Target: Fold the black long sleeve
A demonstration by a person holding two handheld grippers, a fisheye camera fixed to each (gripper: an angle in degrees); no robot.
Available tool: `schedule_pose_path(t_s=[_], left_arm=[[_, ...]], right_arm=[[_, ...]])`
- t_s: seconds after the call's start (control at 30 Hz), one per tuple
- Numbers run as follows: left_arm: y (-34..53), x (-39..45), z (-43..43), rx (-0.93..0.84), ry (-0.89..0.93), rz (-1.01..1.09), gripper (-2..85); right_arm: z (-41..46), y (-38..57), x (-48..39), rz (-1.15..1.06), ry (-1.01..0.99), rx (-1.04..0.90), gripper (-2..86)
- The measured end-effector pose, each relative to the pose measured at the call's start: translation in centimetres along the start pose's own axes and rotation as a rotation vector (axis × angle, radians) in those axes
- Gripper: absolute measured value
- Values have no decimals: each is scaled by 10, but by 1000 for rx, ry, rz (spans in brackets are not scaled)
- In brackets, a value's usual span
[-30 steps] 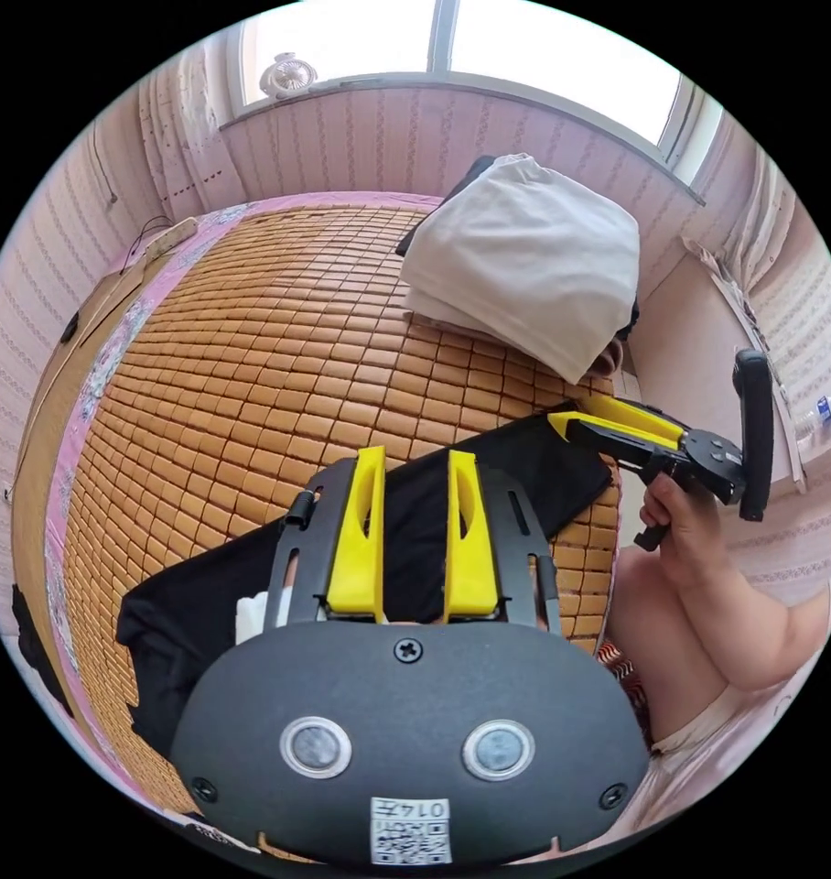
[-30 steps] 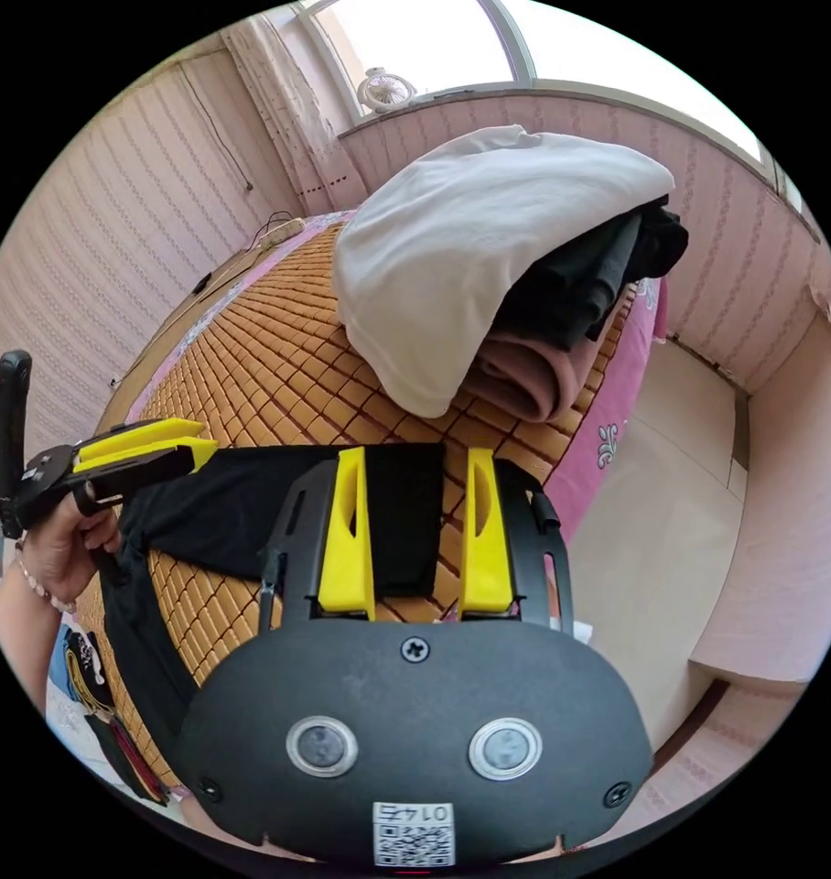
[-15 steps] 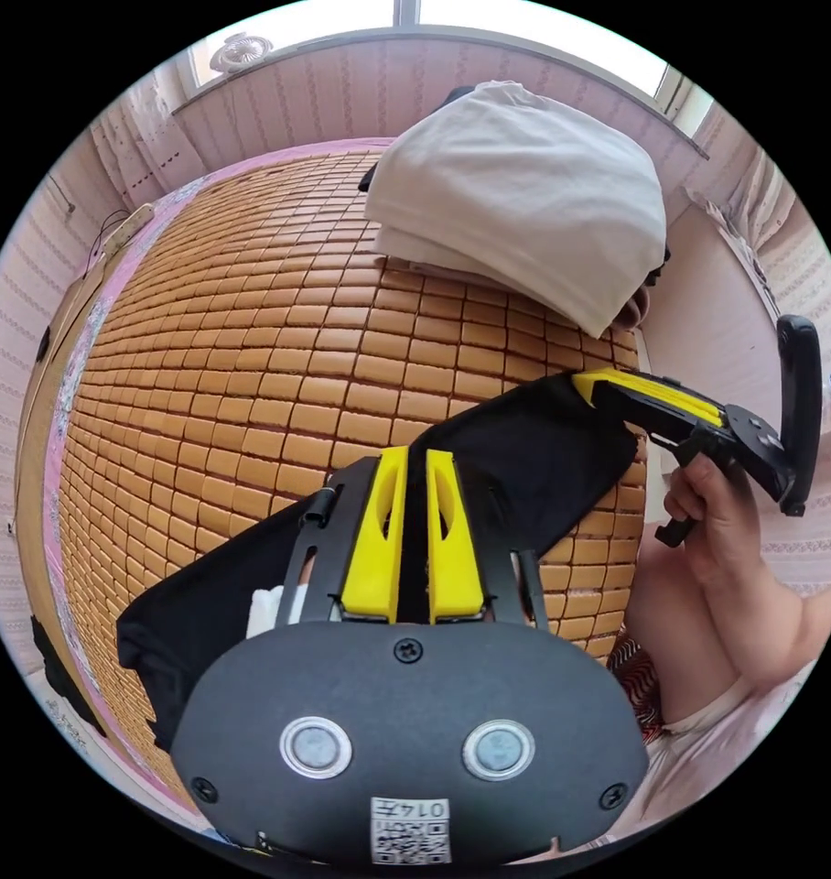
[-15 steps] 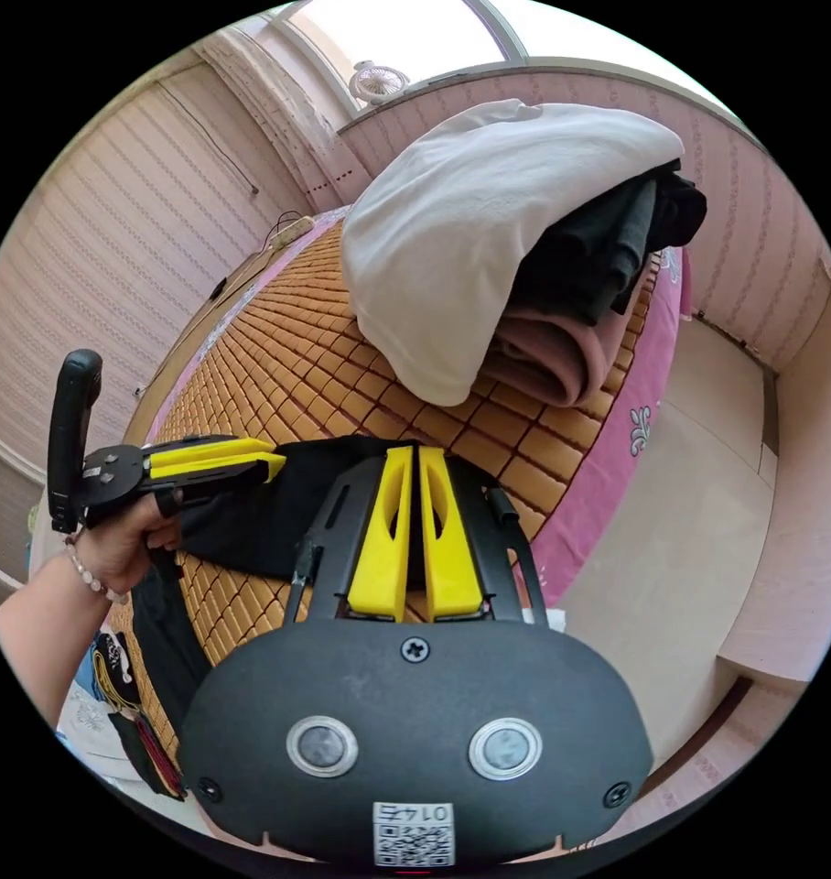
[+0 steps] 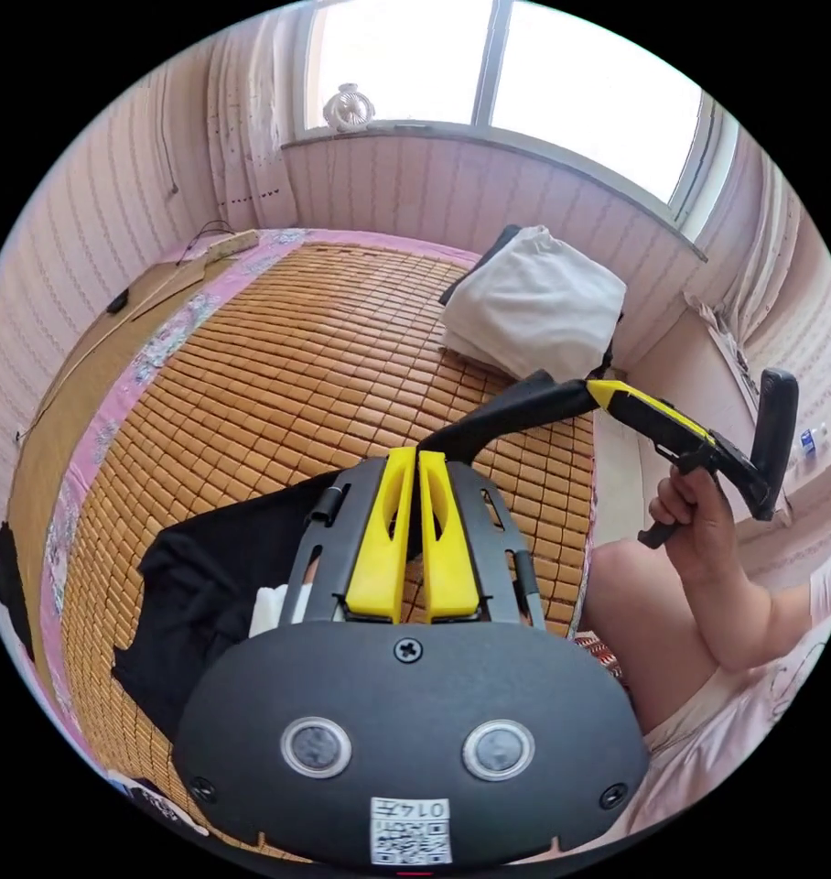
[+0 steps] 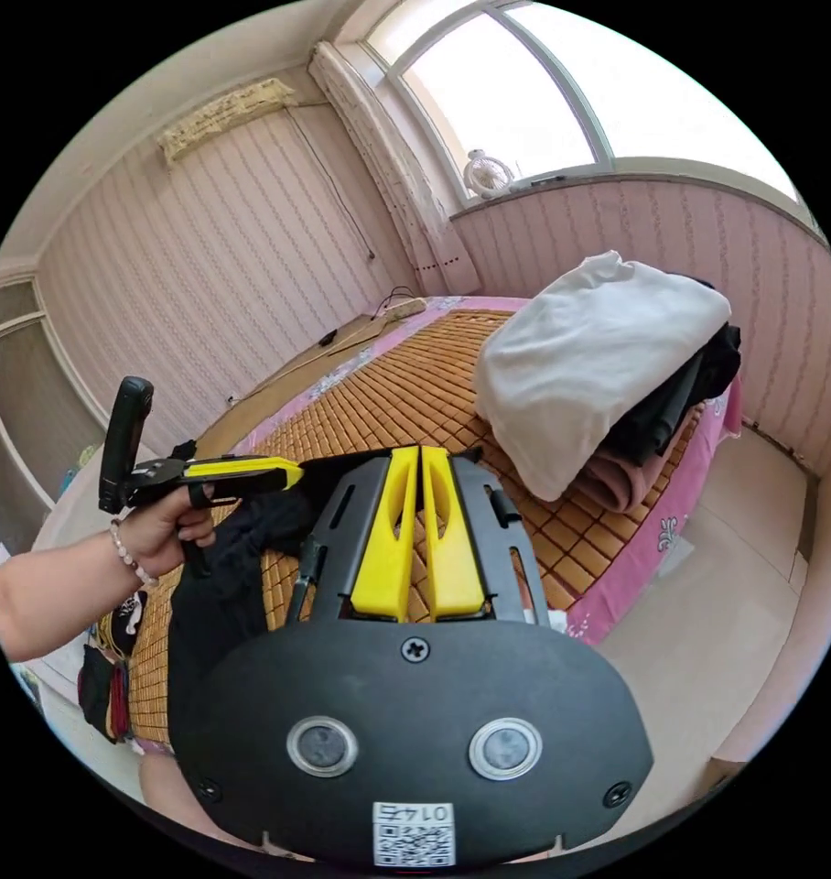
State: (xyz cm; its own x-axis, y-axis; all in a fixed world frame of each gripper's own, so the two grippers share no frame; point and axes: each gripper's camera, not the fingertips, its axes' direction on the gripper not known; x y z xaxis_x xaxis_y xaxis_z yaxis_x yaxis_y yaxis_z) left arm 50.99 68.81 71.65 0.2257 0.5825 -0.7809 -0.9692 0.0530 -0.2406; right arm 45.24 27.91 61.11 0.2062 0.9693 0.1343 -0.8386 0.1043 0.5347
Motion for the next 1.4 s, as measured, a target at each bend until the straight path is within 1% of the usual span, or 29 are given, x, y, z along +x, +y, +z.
schedule_pose_path(t_s=[0.07,0.1,0.13,0.17,0.2,0.23,0.27,0.3,0.33,0.37,0.4,0.47,0.5,0.53,0.57,0.63,0.7,0.8,0.93,1.07,1.13,1.2,1.27,1.33,1.4], left_arm=[[42,-16,-69,114,-43,-25,-6],[54,-20,-87,141,-50,-34,-6],[82,-28,-124,190,-69,-58,-6],[114,-35,-159,238,-93,-88,-6],[132,-39,-176,260,-103,-109,-6],[171,-47,-206,302,-123,-163,-6],[214,-55,-231,332,-141,-229,-6],[236,-59,-241,336,-148,-264,-6],[283,-66,-255,330,-167,-333,-6],[331,-72,-264,305,-195,-407,-7],[355,-75,-267,290,-212,-442,-7],[447,-83,-271,216,-257,-594,-7],[469,-85,-271,199,-245,-636,-7],[507,-88,-270,171,-209,-712,-5],[538,-88,-269,158,-171,-771,-1],[570,-84,-265,140,-132,-818,8],[588,-79,-258,119,-107,-829,19],[596,-76,-243,79,-97,-808,42],[590,-88,-226,52,-127,-788,49],[585,-105,-209,-21,-169,-772,43],[586,-111,-200,-59,-195,-772,35],[586,-115,-192,-105,-215,-766,27],[588,-119,-192,-96,-218,-757,13],[593,-123,-193,-80,-201,-773,3],[599,-127,-196,-54,-154,-779,-5]], right_arm=[[-29,-2,-48,-96,-118,73,2],[-38,-2,-62,-127,-146,96,2],[-54,0,-91,-198,-215,130,3],[-69,2,-122,-272,-293,145,4],[-76,4,-138,-314,-334,149,5],[-88,11,-171,-411,-419,136,7],[-96,23,-205,-518,-500,91,11],[-98,31,-222,-577,-544,56,13],[-99,52,-256,-706,-647,-44,20],[-95,78,-287,-816,-741,-183,29],[-91,92,-300,-864,-786,-254,37],[-73,155,-340,-1021,-898,-535,57],[-68,168,-347,-1049,-905,-604,60],[-60,194,-359,-1105,-893,-726,60],[-52,215,-367,-1145,-843,-803,60],[-41,239,-378,-1215,-758,-883,59],[-30,254,-389,-1259,-649,-916,57],[-13,261,-411,-1283,-556,-906,56],[11,260,-457,-1302,-476,-781,63],[38,265,-512,-1315,-464,-676,80],[50,273,-531,-1325,-455,-663,83],[63,286,-546,-1385,-423,-687,81],[81,299,-555,-1445,-362,-736,58],[82,291,-557,-1430,-381,-719,16],[81,281,-556,-1427,-390,-727,6]])
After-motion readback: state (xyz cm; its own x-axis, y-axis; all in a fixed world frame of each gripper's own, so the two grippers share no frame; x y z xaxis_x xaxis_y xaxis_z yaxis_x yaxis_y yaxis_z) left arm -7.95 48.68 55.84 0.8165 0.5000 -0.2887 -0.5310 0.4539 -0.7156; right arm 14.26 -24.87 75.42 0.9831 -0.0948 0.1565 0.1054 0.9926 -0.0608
